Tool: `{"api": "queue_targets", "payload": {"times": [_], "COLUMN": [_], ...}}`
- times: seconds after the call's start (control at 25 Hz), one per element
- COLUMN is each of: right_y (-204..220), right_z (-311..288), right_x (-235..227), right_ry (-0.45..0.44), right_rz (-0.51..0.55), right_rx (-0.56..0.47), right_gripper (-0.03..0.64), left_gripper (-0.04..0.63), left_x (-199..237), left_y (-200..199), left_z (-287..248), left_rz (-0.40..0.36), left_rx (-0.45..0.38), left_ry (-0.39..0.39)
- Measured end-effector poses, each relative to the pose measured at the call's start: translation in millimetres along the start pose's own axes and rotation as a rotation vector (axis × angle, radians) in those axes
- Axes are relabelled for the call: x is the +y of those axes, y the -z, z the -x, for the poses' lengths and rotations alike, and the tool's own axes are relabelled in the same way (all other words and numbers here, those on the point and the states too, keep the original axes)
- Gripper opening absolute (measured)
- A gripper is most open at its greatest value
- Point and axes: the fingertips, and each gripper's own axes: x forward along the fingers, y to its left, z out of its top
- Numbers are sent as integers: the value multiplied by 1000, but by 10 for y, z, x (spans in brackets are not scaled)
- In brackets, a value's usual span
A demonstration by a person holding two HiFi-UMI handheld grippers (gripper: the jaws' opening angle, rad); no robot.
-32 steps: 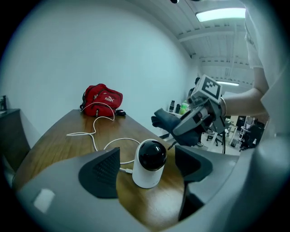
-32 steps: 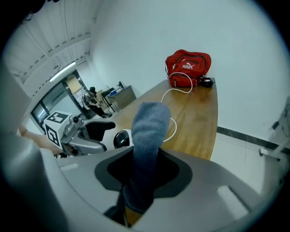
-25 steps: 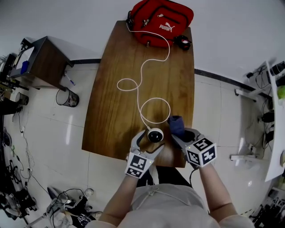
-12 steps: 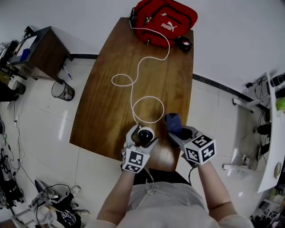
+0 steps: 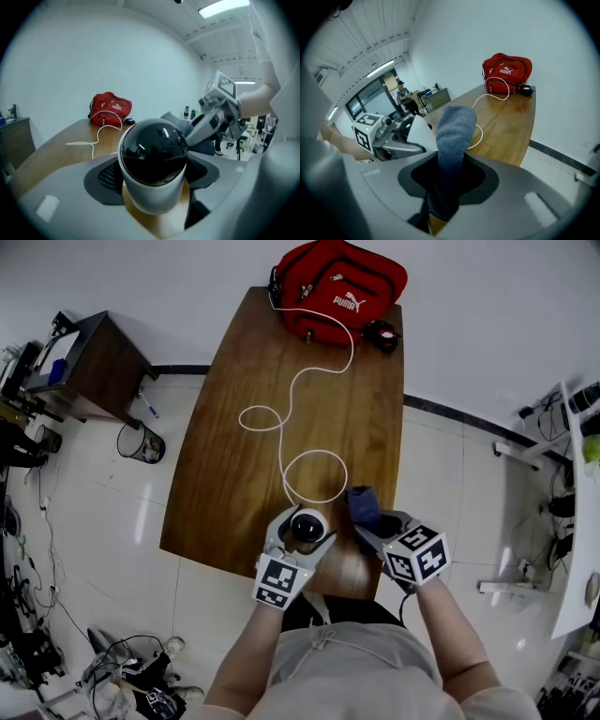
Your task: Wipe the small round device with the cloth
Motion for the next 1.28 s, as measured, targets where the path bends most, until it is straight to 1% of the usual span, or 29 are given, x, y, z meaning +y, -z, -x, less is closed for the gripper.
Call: {"api": "queue_targets", "payload": {"times": [0.12, 0.2, 0.28, 0.4, 0.56, 0.68, 0.8, 0.88, 1.04, 1.12, 1.2, 1.28], "right_y": [-14, -86, -180, -342, -545, -637, -618, -567, -472, -406, -338, -342], "right_z": [-29, -70, -121, -212, -234, -207, -231, -267, -335, -369, -386, -346], "right_x": [47, 114, 198, 380, 724, 985, 1205, 1326, 1521, 1512, 1346, 1093], "right_ry": [-15, -21, -17, -22, -62, -81, -101, -128, -186, -195, -157, -92], "right_rz": [-44, -53, -33, 10, 76, 160, 273, 307, 300, 278, 237, 185], "right_rx": [16, 14, 14, -3, -85, -140, -135, -123, -111, -88, -70, -92], "right_gripper": [118, 118, 118, 118, 118, 118, 118, 118, 118, 118, 118, 118], "left_gripper": [368, 368, 370, 370, 370, 368, 369, 369, 369, 369, 370, 370], "left_x": [-58, -68, -43, 22, 52, 111, 192, 215, 194, 170, 128, 49], "left_y": [-504, -803, -1030, -1254, -1351, -1345, -1369, -1361, -1336, -1356, -1399, -1446], "left_z": [144, 226, 293, 392, 482, 513, 526, 513, 473, 466, 476, 490], "left_rz": [-29, -56, -66, -75, -69, -59, -49, -50, -52, -62, -67, -71], "left_rx": [-34, -49, -63, -86, -98, -102, -113, -111, -98, -97, -98, -87], "left_ry": [48, 70, 86, 109, 147, 159, 161, 166, 186, 194, 208, 237]}}
